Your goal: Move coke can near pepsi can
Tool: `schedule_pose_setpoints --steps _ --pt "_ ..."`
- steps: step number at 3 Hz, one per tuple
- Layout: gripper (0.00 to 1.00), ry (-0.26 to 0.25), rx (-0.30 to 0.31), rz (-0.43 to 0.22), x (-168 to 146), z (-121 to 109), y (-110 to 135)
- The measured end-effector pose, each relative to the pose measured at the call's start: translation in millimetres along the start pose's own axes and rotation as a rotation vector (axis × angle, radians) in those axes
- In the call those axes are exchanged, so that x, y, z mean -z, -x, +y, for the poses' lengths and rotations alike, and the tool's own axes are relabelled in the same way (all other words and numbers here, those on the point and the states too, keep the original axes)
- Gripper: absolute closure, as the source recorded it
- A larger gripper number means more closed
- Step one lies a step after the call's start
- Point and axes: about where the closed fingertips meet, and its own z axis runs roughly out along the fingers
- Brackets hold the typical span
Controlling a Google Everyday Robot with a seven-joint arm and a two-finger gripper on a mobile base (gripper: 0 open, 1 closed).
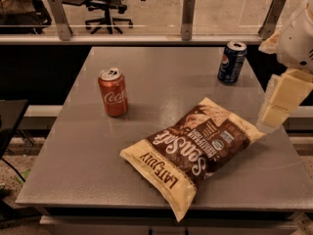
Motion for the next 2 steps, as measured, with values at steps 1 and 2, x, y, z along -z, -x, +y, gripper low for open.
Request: schedule_pose_setpoints --steps 1,2 --pt "0.0 -0.019 -0.035 -0.097 -10.3 -35.7 40.1" --pt "0.0 -0.017 -0.038 -0.159 -24.2 -62.6 77.1"
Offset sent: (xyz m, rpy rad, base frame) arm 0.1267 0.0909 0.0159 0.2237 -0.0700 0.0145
